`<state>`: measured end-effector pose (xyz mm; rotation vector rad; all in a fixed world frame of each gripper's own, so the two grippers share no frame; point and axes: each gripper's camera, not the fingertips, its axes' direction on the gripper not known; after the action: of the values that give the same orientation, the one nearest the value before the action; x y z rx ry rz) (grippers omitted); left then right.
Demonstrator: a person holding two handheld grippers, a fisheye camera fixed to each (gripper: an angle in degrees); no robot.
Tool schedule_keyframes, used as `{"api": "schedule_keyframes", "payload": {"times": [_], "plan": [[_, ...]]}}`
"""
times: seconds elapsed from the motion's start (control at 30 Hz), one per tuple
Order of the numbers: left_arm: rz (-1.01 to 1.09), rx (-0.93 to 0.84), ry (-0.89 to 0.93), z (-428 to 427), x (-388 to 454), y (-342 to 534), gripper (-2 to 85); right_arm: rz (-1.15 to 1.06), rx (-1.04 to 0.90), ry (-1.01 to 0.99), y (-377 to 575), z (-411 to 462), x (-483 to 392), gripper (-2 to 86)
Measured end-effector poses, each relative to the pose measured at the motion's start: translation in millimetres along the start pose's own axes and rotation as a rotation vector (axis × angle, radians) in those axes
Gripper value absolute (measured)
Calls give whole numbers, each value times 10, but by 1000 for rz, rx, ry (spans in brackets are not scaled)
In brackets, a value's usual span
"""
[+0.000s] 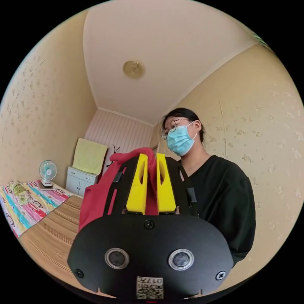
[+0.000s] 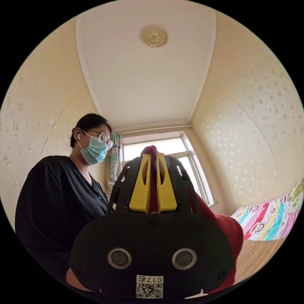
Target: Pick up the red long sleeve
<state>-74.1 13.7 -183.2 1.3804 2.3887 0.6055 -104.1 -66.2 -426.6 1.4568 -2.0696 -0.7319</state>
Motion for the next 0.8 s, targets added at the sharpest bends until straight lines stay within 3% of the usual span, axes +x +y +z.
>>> {"api": "schedule_keyframes", "payload": {"times": [0.17,0.33,0.4,0.47,0.53,0.7,0.8], "plan": [[67,6,-214,201,358,-320,43,-44,31,-26,-446,156,-498,33],[73,171,-53,445,199,-891,32,-183,2,39,-799,252,-899,33],[59,231,-72,495,131,-1084,31,-263,-23,151,-869,294,-1083,33],[12,270,-147,537,38,-1287,30,-379,-72,396,-922,412,-1309,32],[-132,281,-296,612,-228,-1602,30,-462,-137,585,-926,593,-1350,32],[-336,210,-663,617,-1425,-2289,33,-492,-403,966,-926,1163,-337,30],[-611,145,-893,450,-2906,-2512,44,-316,-645,1121,-824,1377,1370,29]]}}
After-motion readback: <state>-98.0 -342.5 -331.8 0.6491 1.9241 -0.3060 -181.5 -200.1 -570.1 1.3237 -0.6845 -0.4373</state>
